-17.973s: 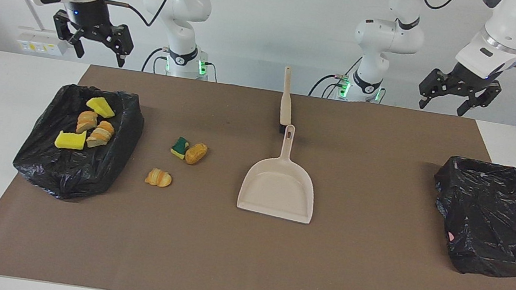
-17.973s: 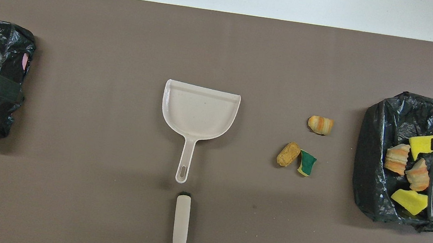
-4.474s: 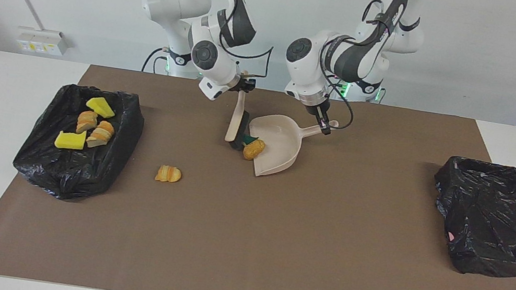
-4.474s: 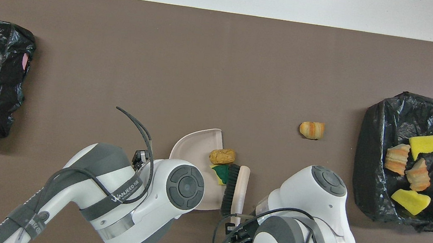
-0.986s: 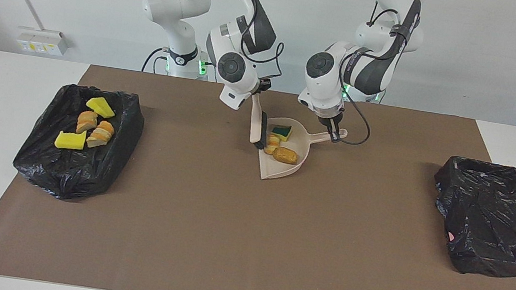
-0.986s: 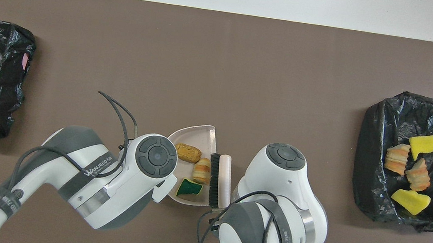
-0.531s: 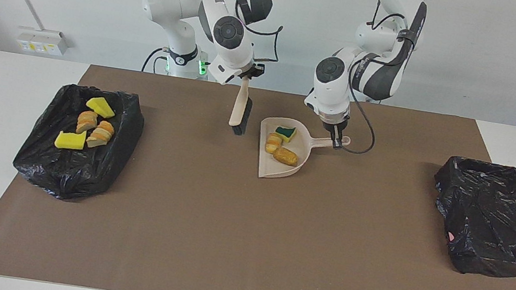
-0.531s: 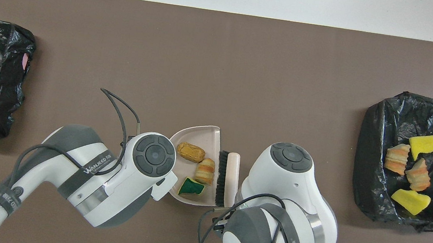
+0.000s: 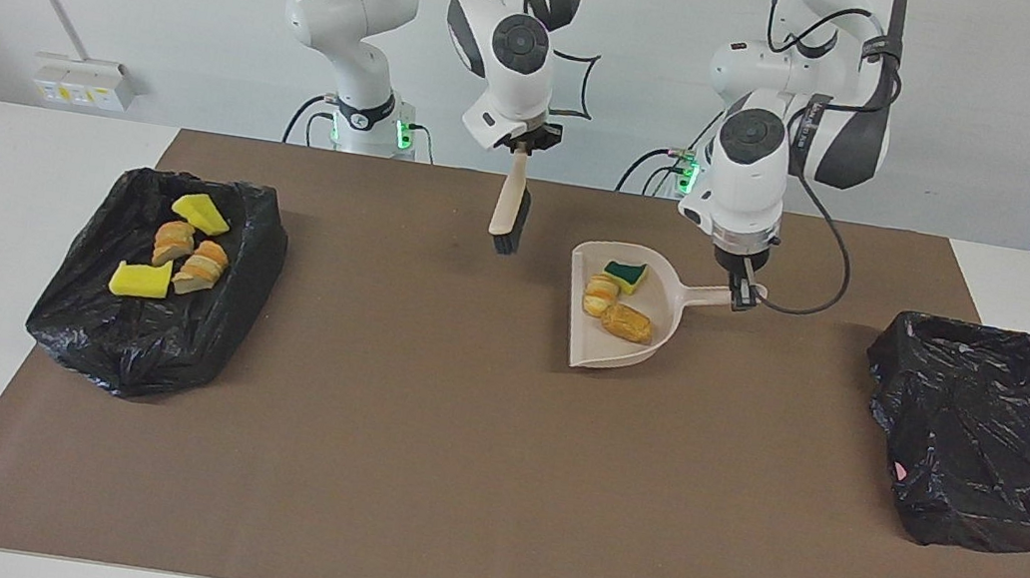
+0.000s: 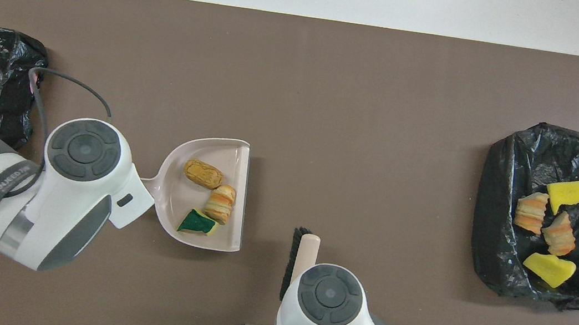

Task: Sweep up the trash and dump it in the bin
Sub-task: 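Carry the loaded dustpan with the left gripper to the bin nearest it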

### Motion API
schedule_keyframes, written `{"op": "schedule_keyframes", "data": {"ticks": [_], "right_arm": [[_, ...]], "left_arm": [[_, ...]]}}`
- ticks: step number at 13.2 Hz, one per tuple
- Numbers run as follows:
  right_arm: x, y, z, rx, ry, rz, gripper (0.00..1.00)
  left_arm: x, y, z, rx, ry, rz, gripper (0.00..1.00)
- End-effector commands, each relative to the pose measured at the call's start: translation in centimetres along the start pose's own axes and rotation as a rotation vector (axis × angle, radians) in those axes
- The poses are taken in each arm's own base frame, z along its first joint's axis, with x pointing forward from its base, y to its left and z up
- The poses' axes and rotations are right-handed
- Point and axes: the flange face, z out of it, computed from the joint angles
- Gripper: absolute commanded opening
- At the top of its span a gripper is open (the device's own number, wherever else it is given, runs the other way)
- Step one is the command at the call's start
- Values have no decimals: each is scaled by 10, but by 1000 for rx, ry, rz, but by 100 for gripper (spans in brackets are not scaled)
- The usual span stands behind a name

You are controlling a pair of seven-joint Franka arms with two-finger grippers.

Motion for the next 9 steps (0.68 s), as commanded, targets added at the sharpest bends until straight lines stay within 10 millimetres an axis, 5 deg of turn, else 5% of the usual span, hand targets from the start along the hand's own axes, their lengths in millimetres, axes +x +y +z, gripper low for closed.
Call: {"op": "schedule_keyframes", "data": {"ticks": [1, 3, 9], "right_arm": [[15, -6, 32, -43, -18, 22, 0], [14, -14, 55, -81, -46, 20, 0], [14, -17, 68, -100, -66, 10, 0]], "left_arm": [[-56, 1, -5, -1, 9, -60, 0], [-101, -7, -2, 3, 29, -17, 0], [-253, -16, 25, 20, 120, -219, 0]]}}
